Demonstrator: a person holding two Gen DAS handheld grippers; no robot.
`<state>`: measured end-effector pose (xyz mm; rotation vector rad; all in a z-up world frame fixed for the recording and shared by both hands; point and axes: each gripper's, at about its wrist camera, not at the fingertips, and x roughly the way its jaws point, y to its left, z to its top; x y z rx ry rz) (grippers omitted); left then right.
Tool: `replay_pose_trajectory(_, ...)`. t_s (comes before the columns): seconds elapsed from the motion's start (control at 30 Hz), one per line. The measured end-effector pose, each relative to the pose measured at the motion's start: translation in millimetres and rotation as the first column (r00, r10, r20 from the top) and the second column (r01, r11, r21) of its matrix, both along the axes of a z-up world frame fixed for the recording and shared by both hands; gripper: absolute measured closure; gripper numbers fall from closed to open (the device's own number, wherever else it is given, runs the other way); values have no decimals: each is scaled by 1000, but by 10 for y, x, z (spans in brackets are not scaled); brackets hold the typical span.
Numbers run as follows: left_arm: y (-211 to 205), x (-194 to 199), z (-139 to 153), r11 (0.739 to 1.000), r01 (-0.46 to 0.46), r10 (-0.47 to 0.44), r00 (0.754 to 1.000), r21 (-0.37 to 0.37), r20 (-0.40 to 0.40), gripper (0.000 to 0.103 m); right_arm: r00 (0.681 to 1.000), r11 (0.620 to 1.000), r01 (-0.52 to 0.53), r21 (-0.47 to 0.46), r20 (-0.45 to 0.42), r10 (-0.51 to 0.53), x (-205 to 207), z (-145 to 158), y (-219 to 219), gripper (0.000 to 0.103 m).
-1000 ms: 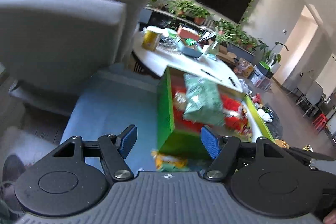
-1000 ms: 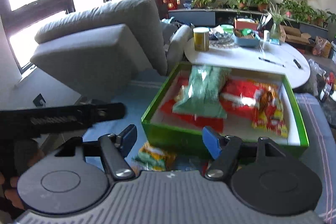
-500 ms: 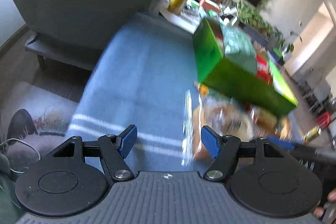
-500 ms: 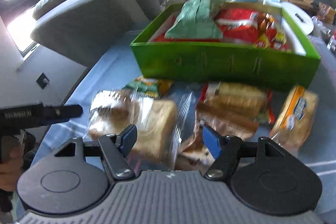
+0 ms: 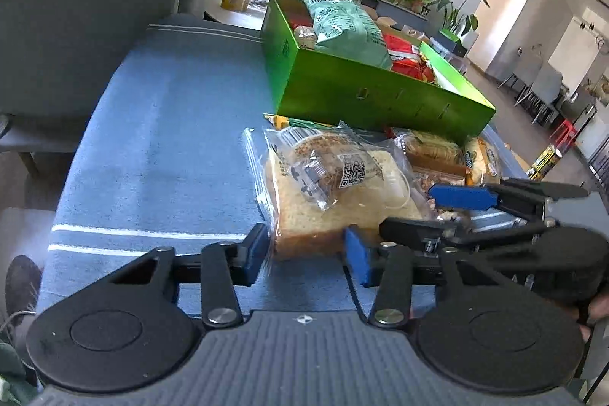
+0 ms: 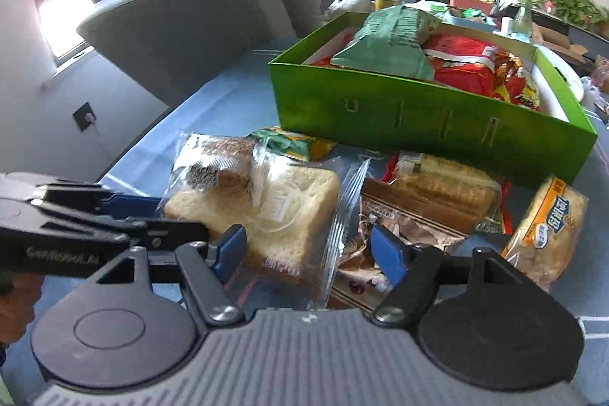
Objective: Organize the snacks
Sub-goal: 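Move both grippers to the wrapped bread loaf beside the green box, then grasp the wrapped bread loaf with the left gripper while the right also grips it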
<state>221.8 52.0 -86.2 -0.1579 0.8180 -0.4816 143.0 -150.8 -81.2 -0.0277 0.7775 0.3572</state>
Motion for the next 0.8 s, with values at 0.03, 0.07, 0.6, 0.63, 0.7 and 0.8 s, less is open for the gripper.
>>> replay_pose_trajectory(0.03, 1, -15, -7, 1000, -8, 8, 1000, -7, 3, 64, 1000, 1000, -11, -18, 12, 12, -34, 0, 29, 31)
replay_pose_trajectory(0.07, 4, -18, -13, 1000, -14, 14, 1000, -15, 7, 65, 999, 999, -17, -36, 27, 18, -84, -1, 65, 34)
replay_pose_trajectory(0.6, 164, -449, 339, 994, -43, 47, 998, -100, 32, 69, 983, 996, -65, -67, 166, 75, -714, 242, 193, 63)
replay_pose_trajectory(0.63, 167, -475, 379, 994, -43, 47, 998, -105, 41, 69, 983, 997, -64, -53, 172, 72, -740, 292, 179, 64)
replay_pose_trajectory(0.7, 167, -516, 466, 993, -38, 45, 997, -114, 59, 69, 980, 997, -65, -29, 187, 69, -781, 384, 157, 64)
replay_pose_trajectory(0.8, 143, -581, 595, 993, -28, 39, 995, -112, 96, 69, 974, 997, -68, -29, 215, 72, -821, 490, 135, 64)
